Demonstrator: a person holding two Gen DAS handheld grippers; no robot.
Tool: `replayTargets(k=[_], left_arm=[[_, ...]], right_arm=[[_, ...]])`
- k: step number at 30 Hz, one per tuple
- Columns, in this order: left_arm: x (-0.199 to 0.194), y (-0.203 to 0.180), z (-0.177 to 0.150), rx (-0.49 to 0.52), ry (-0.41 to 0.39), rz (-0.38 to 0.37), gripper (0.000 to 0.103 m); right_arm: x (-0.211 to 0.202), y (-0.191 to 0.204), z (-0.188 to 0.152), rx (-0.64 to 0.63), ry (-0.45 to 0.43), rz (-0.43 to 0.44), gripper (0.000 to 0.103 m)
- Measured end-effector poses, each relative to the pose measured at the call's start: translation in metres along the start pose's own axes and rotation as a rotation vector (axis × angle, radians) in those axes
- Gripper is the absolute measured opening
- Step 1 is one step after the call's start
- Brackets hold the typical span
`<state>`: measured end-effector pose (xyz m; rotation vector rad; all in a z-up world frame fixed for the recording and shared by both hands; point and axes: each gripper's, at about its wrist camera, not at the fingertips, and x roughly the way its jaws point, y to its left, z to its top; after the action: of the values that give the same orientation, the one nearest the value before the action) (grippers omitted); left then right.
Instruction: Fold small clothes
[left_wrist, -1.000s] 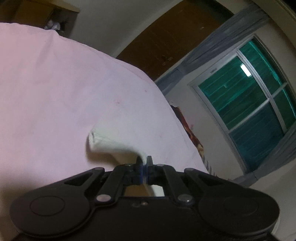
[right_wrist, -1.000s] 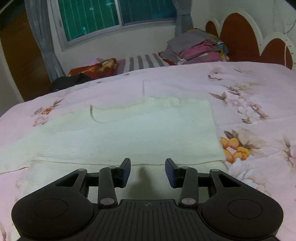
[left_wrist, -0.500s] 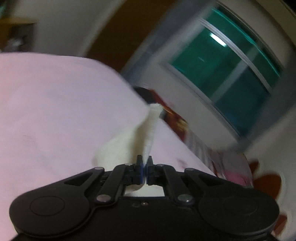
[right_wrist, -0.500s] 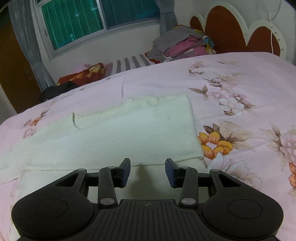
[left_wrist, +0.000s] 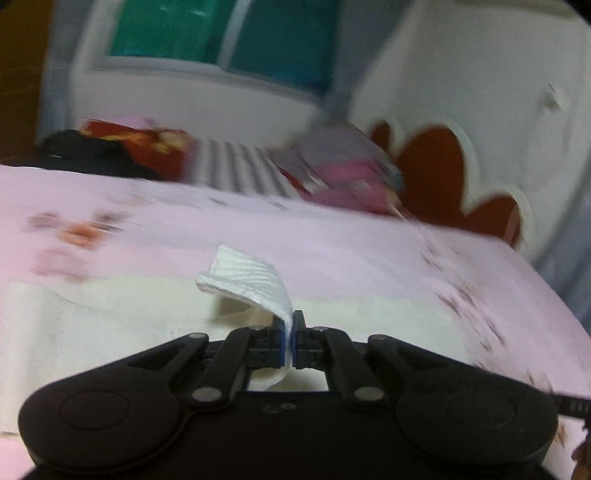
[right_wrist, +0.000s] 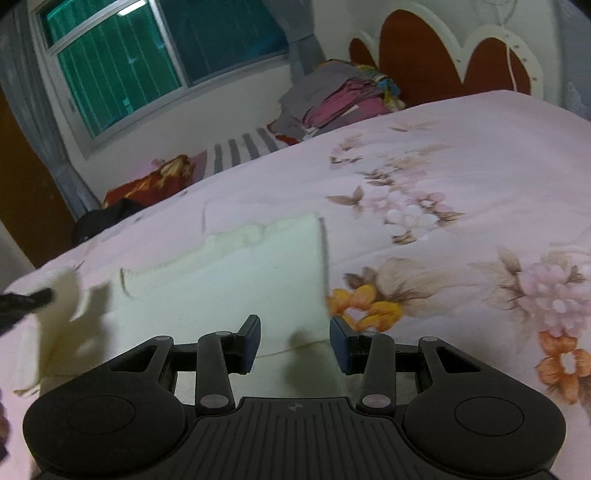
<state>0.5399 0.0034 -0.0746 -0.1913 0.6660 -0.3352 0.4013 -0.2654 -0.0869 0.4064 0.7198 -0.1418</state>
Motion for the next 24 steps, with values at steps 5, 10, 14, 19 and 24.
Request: replayTargets(k=[5,10,14,19,24], left_arm=[[0.028,-0.042,-0.022,0.092,0.081,-0.060,0.002],[0.044,-0.070,-0.048,0.123,0.191,-0.128,0.058],[0.018,-0.070,-0.052,0.151,0.136,-0.121,0.064],[-0.051,-0.007,-0.059,0.065,0.029,0.059,0.056],[-0.097,0.082,-0.077,-0.057,0.042,0.286,0.047]], right_arm=[[-0.008,-0.027,0.007,0.043,-0.009,-0.012,0.042],[-0.017,-0.051,0.014,0.102,-0.003,0.024,0.042],[-0.026,-0.054,0.018,0.115,-0.036,0.061,0.088],[-0.015,-0.031,0.025,0.070,-0.007,0.188,0.066],[0.025,0.005,0.026,0.015,0.068,0.223,0.055]])
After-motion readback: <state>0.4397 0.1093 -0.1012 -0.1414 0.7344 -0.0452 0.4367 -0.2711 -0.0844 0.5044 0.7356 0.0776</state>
